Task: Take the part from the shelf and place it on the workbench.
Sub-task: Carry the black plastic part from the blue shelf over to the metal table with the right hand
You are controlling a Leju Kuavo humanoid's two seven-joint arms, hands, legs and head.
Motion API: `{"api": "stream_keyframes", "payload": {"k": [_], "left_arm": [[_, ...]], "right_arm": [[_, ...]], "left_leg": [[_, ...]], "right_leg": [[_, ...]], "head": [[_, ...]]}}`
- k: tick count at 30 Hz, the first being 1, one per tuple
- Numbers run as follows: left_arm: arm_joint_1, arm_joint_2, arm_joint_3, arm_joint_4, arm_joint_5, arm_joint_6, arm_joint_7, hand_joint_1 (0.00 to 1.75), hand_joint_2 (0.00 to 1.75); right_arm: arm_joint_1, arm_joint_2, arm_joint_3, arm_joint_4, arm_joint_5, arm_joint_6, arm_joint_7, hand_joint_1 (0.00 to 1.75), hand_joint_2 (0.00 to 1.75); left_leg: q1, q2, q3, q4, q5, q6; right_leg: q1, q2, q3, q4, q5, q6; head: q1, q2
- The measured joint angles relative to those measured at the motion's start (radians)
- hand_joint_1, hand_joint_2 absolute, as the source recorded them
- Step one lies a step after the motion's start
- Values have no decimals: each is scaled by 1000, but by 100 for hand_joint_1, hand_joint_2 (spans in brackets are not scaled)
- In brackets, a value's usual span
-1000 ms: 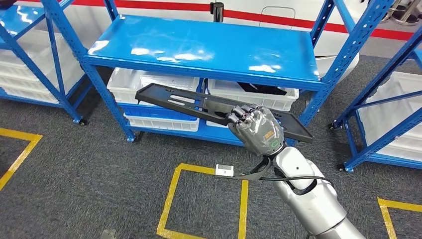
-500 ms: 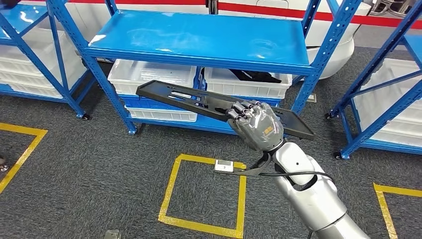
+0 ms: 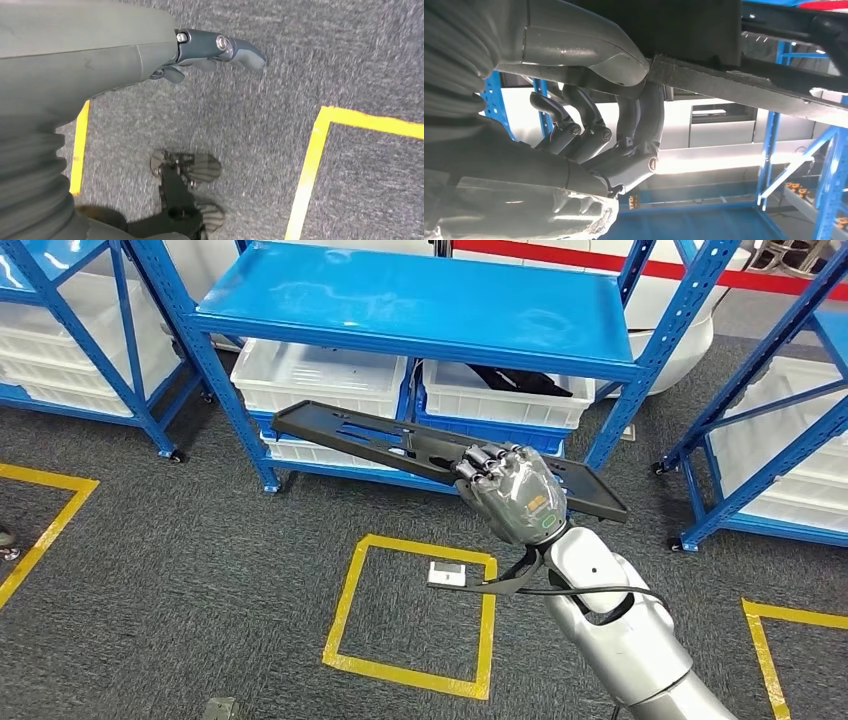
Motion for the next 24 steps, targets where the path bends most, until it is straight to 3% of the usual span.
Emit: {"api": "stream_keyframes", "payload": {"k": [2,3,4,5,6,8,9,11,12,13,15,17,18,19,20,22,24], "left_arm": [[-1,0,1,0,0,-1,-1,0,175],[-1,0,1,0,0,-1,-1,0,175],[-1,0,1,0,0,-2,-1,0,175],[-1,0,1,0,0,-3,-1,0,175],[-1,-1,1,0,0,-3,-1,0,175],[-1,-2,1,0,0,-4,0,0,175],[-1,-2,1,0,0,-4,0,0,175],[-1,-3,2,0,0,-3,1,0,175],[-1,-2,3,0,0,-3,1,0,175],[0,-1,3,0,0,-2,1,0,175],[0,0,4,0,1,-2,1,0,175],[0,-1,4,0,0,-1,1,0,175],[0,-1,4,0,1,-1,1,0,175],[0,0,4,0,1,-1,1,0,175],[0,0,4,0,1,-1,1,0,175],[-1,0,5,0,1,0,1,0,175],[-2,0,5,-1,1,0,1,0,175]], "right_arm": [[3,0,0,1,1,0,0,169,175],[5,0,0,1,1,0,0,169,175],[6,0,0,2,1,0,0,169,175],[7,0,0,2,2,0,0,169,175],[6,0,-1,3,2,0,0,169,175],[2,1,-2,3,2,0,0,169,175],[0,1,-2,3,2,0,0,169,175],[-1,2,-4,3,3,0,1,169,175],[-1,3,-4,3,3,0,1,169,175],[-1,4,-5,3,3,0,1,169,175],[-2,8,-5,4,4,0,1,169,175],[-3,11,-5,5,4,0,1,169,175],[-2,12,-5,5,4,0,1,169,175],[-2,12,-4,6,4,0,1,169,175],[-1,12,-4,7,4,0,1,169,175],[-1,12,-5,7,4,0,1,169,175],[-2,12,-5,7,4,0,1,169,175]], "left_leg": [[-4,1,-21,0,15,8],[-6,2,-31,0,23,8],[-7,2,-40,0,30,7],[-8,2,-48,0,37,6],[-9,1,-56,1,44,3],[-13,1,-68,1,58,-4],[-15,1,-72,1,65,-9],[-17,2,-78,1,79,-18],[-16,1,-83,4,81,-24],[-13,-1,-91,14,68,-29],[-6,-4,-120,87,-6,-42],[2,-6,-159,223,-96,-55],[6,-6,-170,281,-117,-60],[10,-5,-166,305,-117,-64],[15,-5,-142,291,-100,-68],[23,-5,-50,169,-62,-74],[22,-10,15,67,-55,-70]], "right_leg": [[-1,0,-51,143,-69,-7],[-1,0,-63,189,-84,-4],[-1,0,-56,198,-81,3],[-1,0,-30,167,-64,11],[-1,0,14,100,-41,17],[5,0,110,-53,-8,15],[8,0,138,-102,-1,10],[13,1,143,-127,8,0],[6,1,137,-127,14,-7],[0,1,132,-128,21,-17],[-11,-2,117,-129,39,-37],[-8,-3,98,-126,55,-44],[-8,-3,87,-124,62,-43],[-8,-3,76,-119,68,-40],[-9,-3,64,-114,73,-36],[-11,-2,44,-99,80,-28],[-9,-1,29,-89,88,-16]], "head": [[2,0],[2,0],[2,0],[2,0],[2,0],[2,0],[1,0],[-1,0],[-1,0],[-2,0],[-4,0],[-6,0],[-6,0],[-7,0],[-7,0],[-7,0],[-6,0]]}}
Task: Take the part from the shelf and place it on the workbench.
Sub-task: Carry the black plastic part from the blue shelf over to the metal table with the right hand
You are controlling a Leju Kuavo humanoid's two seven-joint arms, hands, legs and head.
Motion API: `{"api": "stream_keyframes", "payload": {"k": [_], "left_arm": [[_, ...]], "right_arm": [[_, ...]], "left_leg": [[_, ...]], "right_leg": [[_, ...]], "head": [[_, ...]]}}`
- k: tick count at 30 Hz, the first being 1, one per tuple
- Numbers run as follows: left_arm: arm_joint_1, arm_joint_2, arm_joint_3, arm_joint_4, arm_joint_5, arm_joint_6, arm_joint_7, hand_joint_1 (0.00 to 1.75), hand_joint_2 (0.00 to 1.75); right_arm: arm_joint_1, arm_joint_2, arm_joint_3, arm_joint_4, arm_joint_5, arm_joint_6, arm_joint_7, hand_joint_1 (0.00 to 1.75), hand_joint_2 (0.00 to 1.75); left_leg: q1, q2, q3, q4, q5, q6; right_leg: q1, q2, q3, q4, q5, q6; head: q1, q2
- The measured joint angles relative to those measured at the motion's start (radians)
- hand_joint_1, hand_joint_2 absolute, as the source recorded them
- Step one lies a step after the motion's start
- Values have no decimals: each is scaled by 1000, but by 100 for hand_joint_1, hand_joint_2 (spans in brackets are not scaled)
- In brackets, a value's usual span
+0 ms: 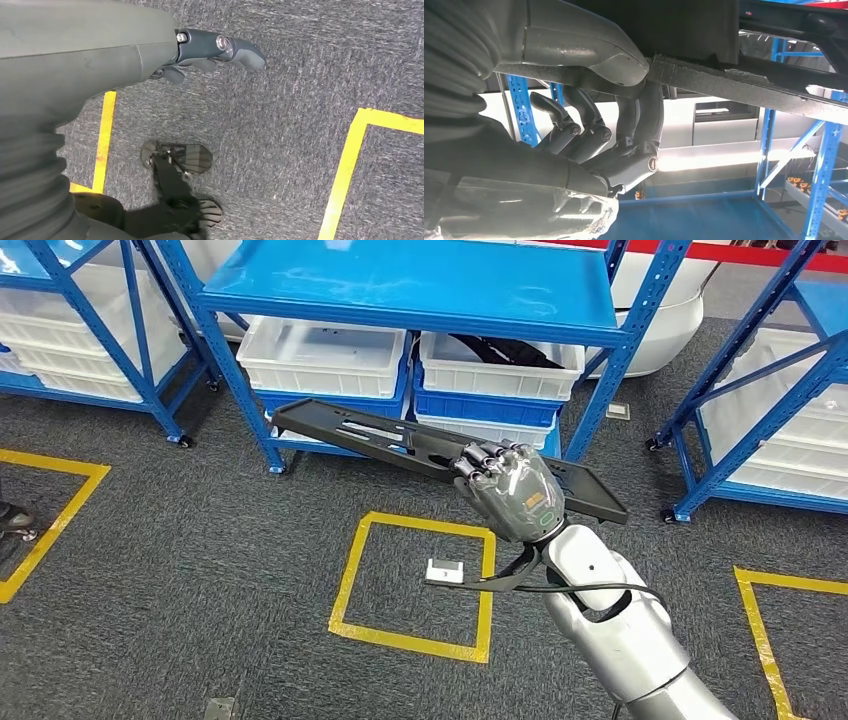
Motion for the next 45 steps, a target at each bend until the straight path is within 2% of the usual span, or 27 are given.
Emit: {"api": "stream_keyframes", "payload": {"k": [2,4,6,8,9,11,13,15,17,19,20,22,24,25,26,27,29,31,33,35,36,38,40,41,42,44,45], "left_arm": [[0,0,0,0,0,0,0,0,175],[0,-1,0,0,0,0,0,0,175],[-1,-3,1,-1,-1,0,0,0,175],[-2,-3,1,-2,-2,0,0,0,175],[-2,-3,1,-2,-3,0,0,0,175],[-2,-3,2,-2,-5,-2,0,0,175],[-2,-3,2,-3,-7,-5,0,0,175],[-2,-3,3,-3,-8,-8,1,0,175],[-2,-3,4,-3,-8,-9,1,0,175],[-1,-2,6,-3,-8,-9,0,0,175],[0,-1,7,-3,-9,-9,-1,0,175],[1,1,7,-3,-12,-9,-2,0,175],[1,2,7,-3,-17,-9,-2,0,175],[1,2,7,-3,-19,-10,-2,0,175],[1,3,7,-3,-20,-10,-1,0,175],[1,4,7,-3,-22,-10,-1,0,175],[-1,5,7,-4,-26,-11,0,0,175],[-3,6,7,-5,-29,-11,1,0,175],[-3,7,7,-6,-30,-12,1,0,175],[-4,6,7,-6,-32,-12,-2,0,175],[-4,6,7,-6,-33,-11,-5,0,175],[-4,5,8,-6,-36,-12,-8,0,175],[-5,6,9,-6,-38,-13,-10,0,175],[-4,5,10,-6,-39,-14,-10,0,175],[-4,5,11,-6,-39,-16,-10,0,175],[-4,4,14,-6,-40,-20,-9,0,175],[-4,3,15,-6,-41,-20,-8,0,175]], "right_arm": [[-2,1,0,0,1,0,0,169,175],[-4,2,-1,1,1,0,0,169,175],[-5,1,-2,1,1,0,0,169,175],[-5,1,-3,2,2,0,0,169,175],[-4,1,-3,2,2,0,0,169,175],[-4,1,-3,3,6,0,0,169,175],[-5,1,-5,3,11,2,2,169,175],[-10,3,-9,3,14,4,3,169,175],[-14,5,-11,3,15,7,5,169,175],[-14,6,-11,4,16,8,7,169,175],[-14,7,-10,4,16,9,7,169,175],[-12,9,-10,4,16,10,8,169,175],[-7,10,-10,3,16,10,8,169,175],[-3,10,-10,3,15,10,9,169,175],[1,9,-11,3,12,10,9,169,175],[6,9,-11,2,5,11,9,169,175],[14,8,-15,-3,-17,13,6,169,175],[18,8,-21,-10,-37,15,0,169,175],[19,8,-27,-16,-52,17,-6,169,175],[21,6,-36,-23,-59,17,-10,169,175],[22,5,-41,-26,-59,16,-10,169,175],[25,3,-49,-30,-57,14,-10,169,175],[32,2,-55,-32,-58,14,-10,169,175],[36,2,-57,-33,-58,15,-11,169,175],[40,1,-59,-35,-54,14,-12,169,175],[44,-1,-60,-44,-26,11,-12,169,175],[45,-2,-59,-49,-7,9,-11,169,175]], "left_leg": [[-9,-3,3,-19,1,13],[-12,1,-8,-28,19,35],[-13,6,-26,-39,44,59],[-17,8,-53,-39,66,70],[-19,8,-68,-39,77,71],[-21,9,-98,-38,100,69],[-23,8,-123,-37,121,64],[-25,8,-140,-37,142,53],[-27,9,-145,-41,161,41],[-24,7,-149,-43,169,31],[-22,6,-156,-30,149,26],[-17,4,-183,56,58,15],[-13,4,-211,192,-30,4],[-11,4,-213,239,-43,0],[-9,5,-199,252,-36,-2],[-6,5,-166,226,-16,-3],[-4,4,-67,97,4,-2],[-9,0,-10,7,-2,9],[-16,-1,-13,-5,3,25],[-16,3,-18,-21,21,44],[-14,6,-23,-29,33,55],[-15,8,-41,-36,54,67],[-17,9,-65,-35,72,69],[-17,9,-76,-35,80,67],[-17,9,-85,-34,87,64],[-18,8,-100,-33,100,56],[-19,7,-105,-33,107,50]], "right_leg": [[3,0,-7,0,12,18],[5,0,-17,4,12,32],[5,0,-50,65,-41,27],[3,0,-96,198,-124,16],[3,0,-112,261,-149,19],[3,1,-99,302,-144,35],[4,0,-13,203,-103,47],[12,1,87,55,-102,36],[21,3,120,-13,-115,19],[14,3,106,-16,-101,2],[9,1,102,-15,-91,-10],[2,-2,89,-15,-69,-27],[4,-2,64,-12,-49,-30],[4,-2,51,-9,-40,-29],[4,-2,39,-4,-34,-25],[4,-2,27,1,-29,-22],[4,-1,5,14,-20,-13],[7,-1,-7,19,-10,-1],[8,-1,-11,14,2,15],[10,-1,-25,24,-3,24],[10,0,-39,51,-24,22],[9,1,-87,165,-99,11],[8,1,-124,285,-151,12],[7,1,-119,301,-153,19],[7,1,-92,275,-141,28],[5,1,8,135,-109,38],[7,4,54,68,-99,36]], "head": [[0,0],[1,0],[3,0],[5,0],[5,0],[6,0],[6,0],[5,0],[4,0],[4,0],[3,0],[0,0],[-2,0],[-1,0],[-2,0],[-2,0],[-2,0],[-1,0],[-1,0],[0,0],[1,0],[3,0],[5,0],[5,0],[5,0],[6,0],[6,0]]}}
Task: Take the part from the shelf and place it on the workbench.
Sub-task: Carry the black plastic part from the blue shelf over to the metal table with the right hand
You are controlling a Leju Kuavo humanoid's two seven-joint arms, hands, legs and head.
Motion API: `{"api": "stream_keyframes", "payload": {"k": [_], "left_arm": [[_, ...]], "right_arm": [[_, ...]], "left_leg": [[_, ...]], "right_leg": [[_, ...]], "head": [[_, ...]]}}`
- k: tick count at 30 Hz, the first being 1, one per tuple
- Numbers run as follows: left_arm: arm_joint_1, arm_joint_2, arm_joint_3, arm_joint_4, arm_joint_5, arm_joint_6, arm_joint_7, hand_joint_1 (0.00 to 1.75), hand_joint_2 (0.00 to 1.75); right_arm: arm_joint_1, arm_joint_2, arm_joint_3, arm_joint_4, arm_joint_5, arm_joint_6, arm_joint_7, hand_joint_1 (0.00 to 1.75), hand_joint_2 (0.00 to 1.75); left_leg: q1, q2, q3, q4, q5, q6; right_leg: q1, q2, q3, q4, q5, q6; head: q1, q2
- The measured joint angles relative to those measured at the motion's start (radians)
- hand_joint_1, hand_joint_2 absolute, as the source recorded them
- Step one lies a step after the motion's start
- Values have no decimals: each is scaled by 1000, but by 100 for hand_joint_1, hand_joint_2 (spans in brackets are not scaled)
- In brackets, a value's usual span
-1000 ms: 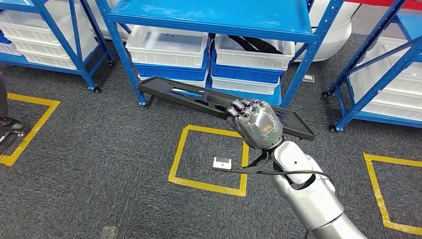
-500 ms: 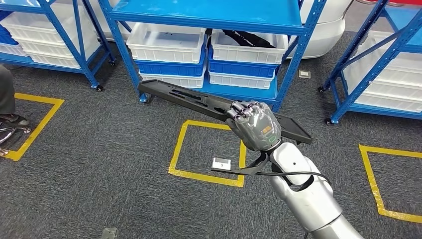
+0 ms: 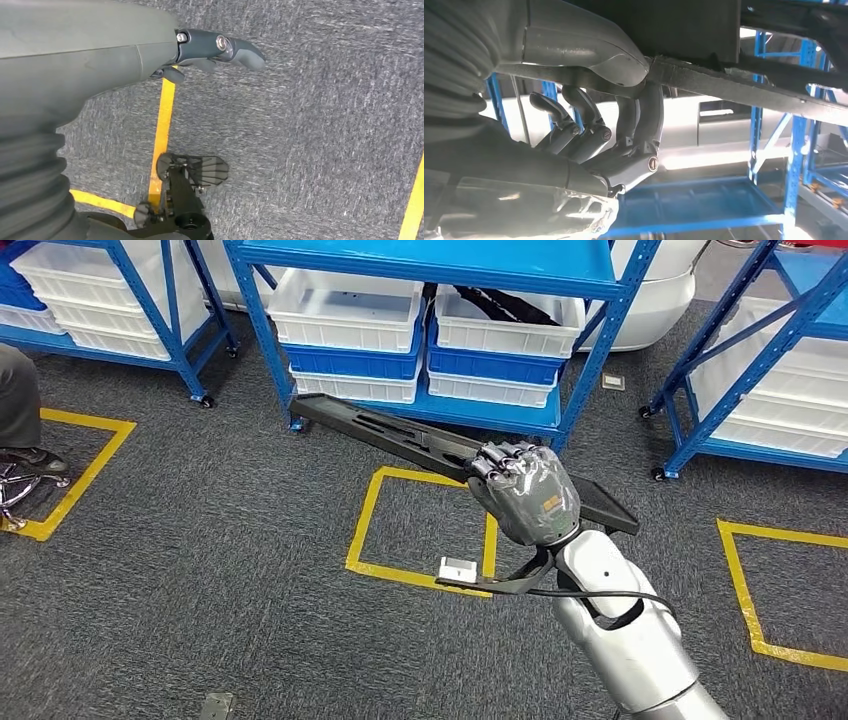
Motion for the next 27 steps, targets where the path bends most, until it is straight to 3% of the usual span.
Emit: {"api": "stream_keyframes", "payload": {"k": [2,3,5,6,8,10,11,12,15,16,18,21,23,25,26,27], "left_arm": [[0,0,2,0,-1,-1,2,0,175],[0,0,3,0,-1,-1,3,0,175],[0,0,6,0,-2,-1,4,0,175],[1,0,6,0,-3,-1,4,0,175],[3,0,7,0,-6,-1,6,0,175],[6,0,8,0,-9,-1,8,0,175],[8,0,8,1,-9,-1,9,0,175],[10,0,8,1,-10,0,10,0,175],[14,0,8,1,-12,0,10,0,175],[14,0,8,1,-13,-1,10,0,175],[17,-1,8,1,-15,-1,10,0,175],[21,-4,8,1,-17,-1,11,0,175],[22,-7,8,1,-18,-1,12,0,175],[24,-8,8,1,-19,-3,12,0,175],[26,-9,8,1,-19,-3,12,0,175],[28,-10,8,2,-19,-4,12,0,175]], "right_arm": [[2,0,1,-10,26,-3,5,169,175],[3,-1,1,-13,31,-4,7,169,175],[4,0,1,-18,35,-5,10,169,175],[4,0,2,-21,37,-5,10,169,175],[6,2,3,-23,40,-5,10,169,175],[11,2,4,-23,44,-4,10,169,175],[15,2,5,-23,46,-4,10,169,175],[19,2,6,-23,48,-4,10,169,175],[22,1,9,-23,52,-4,10,169,175],[22,1,9,-23,53,-4,10,169,175],[21,0,10,-23,53,-3,10,169,175],[21,-2,12,-22,57,-1,10,169,175],[21,-7,11,-21,58,1,10,169,175],[26,-10,11,-18,59,1,10,169,175],[28,-12,12,-15,59,1,10,169,175],[29,-13,13,-14,58,1,10,169,175]], "left_leg": [[-3,-2,-5,1,11,-13],[-3,-3,-6,-1,17,-20],[0,-4,-15,10,9,-31],[3,-3,-26,35,-14,-37],[7,-3,-69,145,-92,-47],[9,-3,-112,270,-151,-56],[9,-2,-114,296,-156,-58],[10,-1,-91,276,-141,-57],[6,21,37,78,-74,-45],[2,27,61,36,-68,-38],[-6,29,68,13,-68,-24],[-2,18,67,-8,-54,1],[1,11,63,-17,-44,15],[0,1,54,-17,-38,19],[0,-4,52,-16,-36,18],[0,-9,50,-16,-34,17]], "right_leg": [[5,4,41,-67,4,-11],[8,5,37,-70,9,-17],[-1,0,31,-74,19,-35],[-6,-4,28,-76,25,-45],[-8,-12,19,-76,34,-61],[-5,-20,10,-75,41,-65],[-4,-23,7,-75,43,-65],[-3,-27,5,-74,44,-64],[1,-37,4,-72,46,-59],[4,-40,2,-71,47,-56],[10,-47,-2,-72,52,-48],[13,-40,-20,-50,37,-37],[9,-19,-73,55,-15,-42],[6,-8,-141,197,-67,-44],[5,-7,-158,234,-74,-39],[3,-6,-152,225,-64,-30]], "head": [[0,0],[0,0],[1,0],[0,0],[-1,0],[0,0],[-1,0],[-1,0],[0,0],[0,0],[1,0],[2,0],[4,0],[6,0],[6,0],[6,0]]}}
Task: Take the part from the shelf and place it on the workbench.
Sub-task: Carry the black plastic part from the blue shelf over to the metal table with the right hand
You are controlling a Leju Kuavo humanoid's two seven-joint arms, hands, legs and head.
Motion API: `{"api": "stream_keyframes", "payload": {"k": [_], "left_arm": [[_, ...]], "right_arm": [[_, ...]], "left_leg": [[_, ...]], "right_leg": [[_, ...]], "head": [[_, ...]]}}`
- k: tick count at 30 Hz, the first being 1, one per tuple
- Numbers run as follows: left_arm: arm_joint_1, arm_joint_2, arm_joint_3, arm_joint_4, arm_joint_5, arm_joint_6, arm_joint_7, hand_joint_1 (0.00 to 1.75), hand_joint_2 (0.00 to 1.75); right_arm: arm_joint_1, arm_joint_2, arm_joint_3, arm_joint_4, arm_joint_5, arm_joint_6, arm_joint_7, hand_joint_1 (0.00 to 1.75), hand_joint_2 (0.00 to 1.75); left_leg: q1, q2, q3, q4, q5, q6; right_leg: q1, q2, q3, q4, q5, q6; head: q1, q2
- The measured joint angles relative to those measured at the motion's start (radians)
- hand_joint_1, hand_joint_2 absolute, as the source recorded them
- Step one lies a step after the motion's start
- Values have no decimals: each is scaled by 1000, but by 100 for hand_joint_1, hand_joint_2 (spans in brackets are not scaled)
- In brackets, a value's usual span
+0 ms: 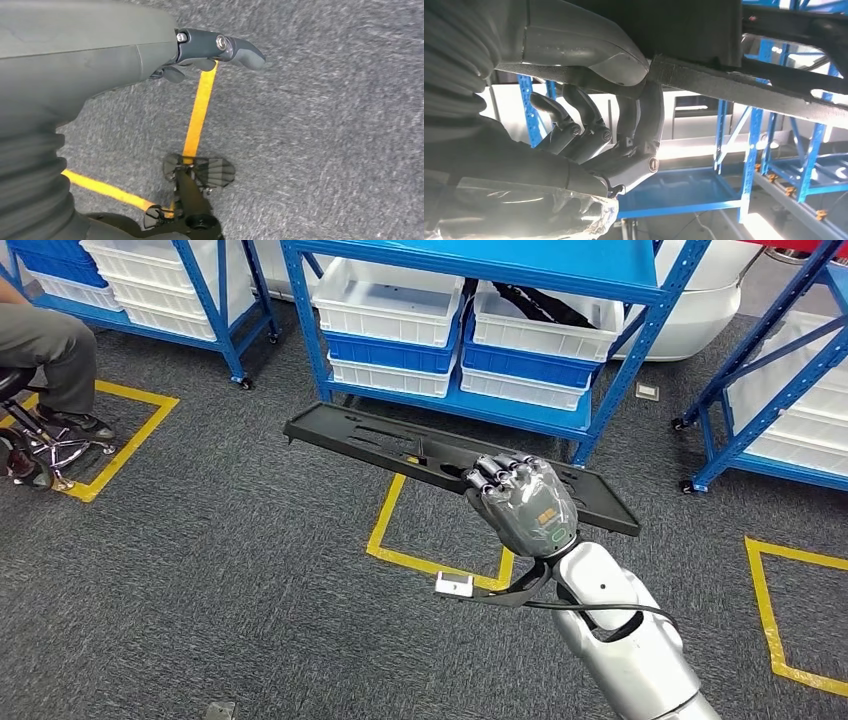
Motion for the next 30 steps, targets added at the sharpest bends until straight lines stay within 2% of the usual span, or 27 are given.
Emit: {"api": "stream_keyframes", "payload": {"k": [1,3,4,5,8,14,24,30], "left_arm": [[1,-2,0,0,0,-1,0,0,175],[3,-5,0,0,0,-2,1,0,175],[3,-6,0,0,0,-2,2,0,175],[4,-6,0,0,0,-2,1,0,175],[10,-6,1,0,0,-1,1,0,175],[13,-7,1,0,-1,-1,1,0,175],[13,-8,1,1,-12,-3,6,0,175],[13,-8,2,1,-17,-5,12,0,175]], "right_arm": [[1,-1,1,2,-1,0,0,169,175],[0,-2,2,5,-8,0,0,169,175],[-1,-2,2,6,-13,0,0,169,175],[-1,-1,3,8,-17,1,0,169,175],[0,2,4,17,-24,2,1,169,175],[0,3,4,28,-27,3,1,169,175],[0,3,6,33,-30,16,-3,169,175],[1,2,15,33,5,29,-6,169,175]], "left_leg": [[0,-4,0,1,1,-2],[-3,-11,-2,4,3,-10],[-5,-13,-5,6,3,-15],[-7,-14,-8,8,3,-16],[-4,-12,-13,11,5,-12],[6,-12,-13,4,14,-24],[7,-12,-15,1,17,-38],[4,-12,-19,7,15,-35]], "right_leg": [[-2,0,27,-52,24,10],[-7,0,106,-207,81,23],[-9,1,132,-263,101,22],[-11,2,145,-293,111,20],[-7,5,144,-300,118,9],[4,6,140,-300,123,-1],[7,6,137,-299,124,-3],[1,5,137,-300,125,-2]], "head": [[0,0],[0,0],[0,0],[-1,0],[-3,0],[-2,0],[-2,0],[-2,0]]}}
